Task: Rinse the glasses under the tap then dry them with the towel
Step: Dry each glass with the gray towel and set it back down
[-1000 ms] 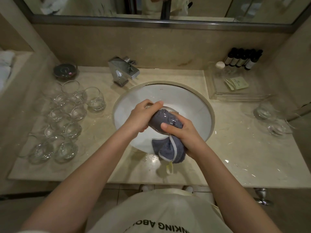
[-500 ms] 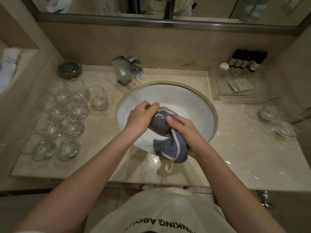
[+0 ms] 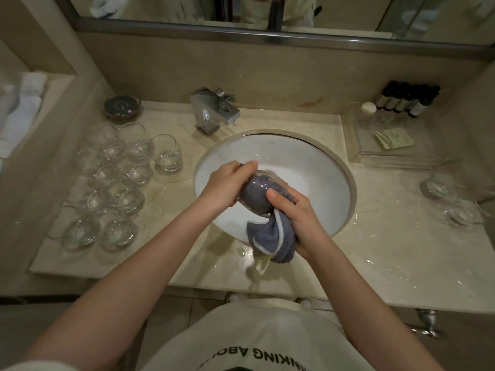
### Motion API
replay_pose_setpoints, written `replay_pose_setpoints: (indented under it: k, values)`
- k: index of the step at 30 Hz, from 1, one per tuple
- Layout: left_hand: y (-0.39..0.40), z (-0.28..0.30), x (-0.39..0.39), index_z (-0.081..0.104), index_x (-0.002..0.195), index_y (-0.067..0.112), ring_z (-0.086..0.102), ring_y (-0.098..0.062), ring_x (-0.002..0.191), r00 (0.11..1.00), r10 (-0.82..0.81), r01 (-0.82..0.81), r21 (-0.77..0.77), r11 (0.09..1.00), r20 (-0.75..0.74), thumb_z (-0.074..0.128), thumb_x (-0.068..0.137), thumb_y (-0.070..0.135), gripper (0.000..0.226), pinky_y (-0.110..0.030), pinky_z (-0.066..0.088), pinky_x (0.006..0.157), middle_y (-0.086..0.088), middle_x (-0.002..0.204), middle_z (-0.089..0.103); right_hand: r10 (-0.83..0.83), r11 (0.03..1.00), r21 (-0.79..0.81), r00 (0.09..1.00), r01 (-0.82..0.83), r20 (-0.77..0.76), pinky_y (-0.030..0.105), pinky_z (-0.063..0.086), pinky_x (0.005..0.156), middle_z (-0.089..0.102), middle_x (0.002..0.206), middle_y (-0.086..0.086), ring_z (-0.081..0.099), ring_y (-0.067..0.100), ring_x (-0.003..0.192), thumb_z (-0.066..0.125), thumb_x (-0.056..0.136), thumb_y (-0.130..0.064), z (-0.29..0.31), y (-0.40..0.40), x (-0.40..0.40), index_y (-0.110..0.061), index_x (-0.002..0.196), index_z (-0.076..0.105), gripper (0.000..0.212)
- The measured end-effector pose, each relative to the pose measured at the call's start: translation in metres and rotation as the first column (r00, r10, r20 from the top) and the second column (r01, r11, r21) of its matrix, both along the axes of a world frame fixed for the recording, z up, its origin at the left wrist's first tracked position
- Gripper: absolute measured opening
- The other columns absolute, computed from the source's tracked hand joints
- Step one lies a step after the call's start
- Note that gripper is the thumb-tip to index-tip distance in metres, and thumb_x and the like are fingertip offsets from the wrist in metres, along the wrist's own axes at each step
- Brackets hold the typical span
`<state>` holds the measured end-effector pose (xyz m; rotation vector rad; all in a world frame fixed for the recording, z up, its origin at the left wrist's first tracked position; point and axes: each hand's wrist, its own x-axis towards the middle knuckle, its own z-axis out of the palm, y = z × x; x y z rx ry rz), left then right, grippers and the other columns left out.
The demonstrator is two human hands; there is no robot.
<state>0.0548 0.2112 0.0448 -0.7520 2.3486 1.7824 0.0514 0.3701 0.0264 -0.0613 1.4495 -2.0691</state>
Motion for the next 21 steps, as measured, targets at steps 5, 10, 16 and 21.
replay_pose_setpoints:
  k: [5,10,16,21]
  values:
    - [-0.016,-0.016,0.014,0.063,0.090,0.008,0.049,-0.004,0.060,0.818,-0.369,0.150,-0.455,0.878,-0.441,0.050,0.078,0.051,0.047,-0.017,0.036,0.059,0.007,0.065,0.054,0.129,0.973,-0.225,0.941,-0.058,0.314,0.027,0.058,0.067,0.073,0.089,0.015,0.072,0.020,0.079,0.097,0.039,-0.042,-0.009,0.000,0.003,-0.006,0.092,0.077,0.067]
    - [-0.022,-0.012,0.018,0.060,0.102,0.018,0.056,-0.012,0.051,0.958,-0.138,0.102,-0.151,0.983,-0.252,0.050,0.074,0.068,0.058,-0.025,0.043,0.048,-0.005,0.093,0.063,0.005,0.993,-0.120,0.991,0.011,0.132,0.026,0.057,0.079,0.075,0.096,0.008,0.071,0.019,0.090,0.083,0.061,-0.030,-0.005,-0.008,0.005,-0.008,0.108,0.065,0.054]
    - [-0.023,-0.008,0.010,0.056,0.095,0.020,0.040,-0.009,0.041,1.000,0.025,-0.026,0.074,0.997,0.010,0.055,0.084,0.066,0.047,-0.021,0.030,0.042,0.004,0.068,0.050,0.032,0.996,0.089,0.991,-0.021,-0.128,0.030,0.052,0.096,0.070,0.115,0.007,0.066,0.023,0.110,0.067,0.078,-0.020,0.002,-0.019,0.003,-0.008,0.124,0.062,0.048]
    - [-0.033,-0.006,0.030,0.054,0.103,0.022,0.047,-0.008,0.051,0.935,-0.218,0.178,-0.161,0.971,-0.281,0.057,0.068,0.062,0.053,-0.022,0.042,0.043,0.009,0.080,0.055,0.143,0.986,-0.137,0.918,-0.098,0.369,0.027,0.058,0.078,0.073,0.100,0.015,0.071,0.020,0.089,0.055,0.081,-0.042,0.005,-0.022,0.003,-0.006,0.108,0.066,0.047]
